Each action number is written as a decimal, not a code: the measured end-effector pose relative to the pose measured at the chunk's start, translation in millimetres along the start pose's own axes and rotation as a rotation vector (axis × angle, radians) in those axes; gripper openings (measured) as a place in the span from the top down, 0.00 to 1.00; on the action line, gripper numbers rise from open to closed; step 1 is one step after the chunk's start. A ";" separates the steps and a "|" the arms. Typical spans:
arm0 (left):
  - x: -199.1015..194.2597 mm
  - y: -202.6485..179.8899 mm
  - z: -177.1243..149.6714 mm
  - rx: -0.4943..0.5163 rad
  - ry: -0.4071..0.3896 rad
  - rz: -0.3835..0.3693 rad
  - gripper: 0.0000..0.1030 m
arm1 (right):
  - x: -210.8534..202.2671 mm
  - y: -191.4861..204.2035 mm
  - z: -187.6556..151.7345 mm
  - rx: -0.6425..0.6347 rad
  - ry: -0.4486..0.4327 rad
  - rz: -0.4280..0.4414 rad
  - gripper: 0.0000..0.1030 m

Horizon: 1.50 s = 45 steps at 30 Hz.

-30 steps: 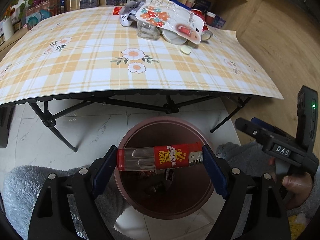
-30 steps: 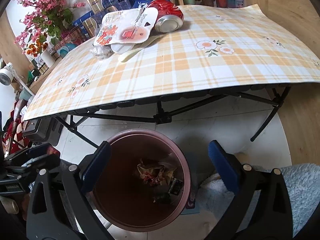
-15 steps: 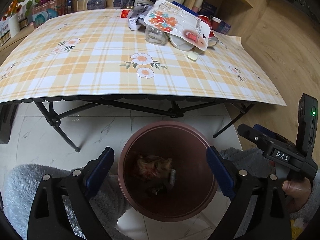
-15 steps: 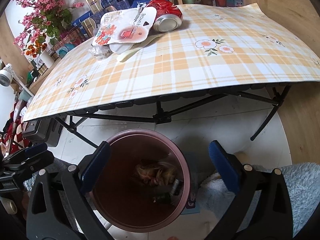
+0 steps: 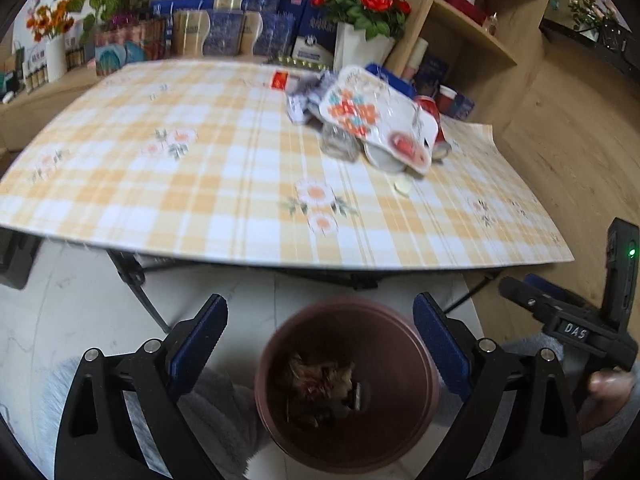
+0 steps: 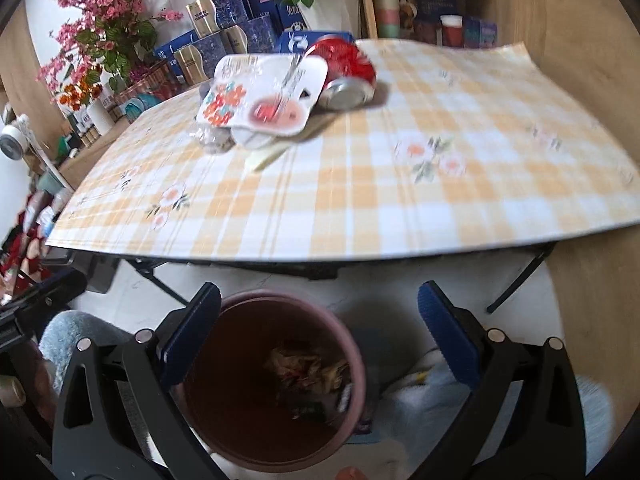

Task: Collect trash
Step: 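Raise both open grippers from the bin back over the table, then grasp the clear Bowl hook blister pack with the right gripper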

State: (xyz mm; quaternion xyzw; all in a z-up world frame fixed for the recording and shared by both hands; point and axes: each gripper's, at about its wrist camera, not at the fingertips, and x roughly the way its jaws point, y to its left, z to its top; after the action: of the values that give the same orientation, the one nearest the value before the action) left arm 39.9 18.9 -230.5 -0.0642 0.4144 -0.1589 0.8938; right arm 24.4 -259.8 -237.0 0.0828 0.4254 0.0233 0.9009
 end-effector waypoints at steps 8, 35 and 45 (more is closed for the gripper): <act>-15.7 -2.6 36.6 0.072 -0.118 0.040 0.06 | -22.7 -1.3 38.6 -0.063 -0.076 0.032 0.06; 25.6 10.5 109.1 0.098 -0.191 0.123 0.06 | 33.8 -11.0 117.7 -0.202 -0.093 -0.041 0.06; 50.6 23.9 122.9 0.007 -0.124 0.137 0.06 | 83.3 48.0 188.7 -0.583 -0.100 0.120 0.06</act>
State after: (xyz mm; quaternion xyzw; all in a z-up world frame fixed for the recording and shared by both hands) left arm 169.6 22.3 -193.1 -0.0422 0.3611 -0.0949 0.9267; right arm 224.2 -227.5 -174.6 -0.1534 0.3500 0.1935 0.9036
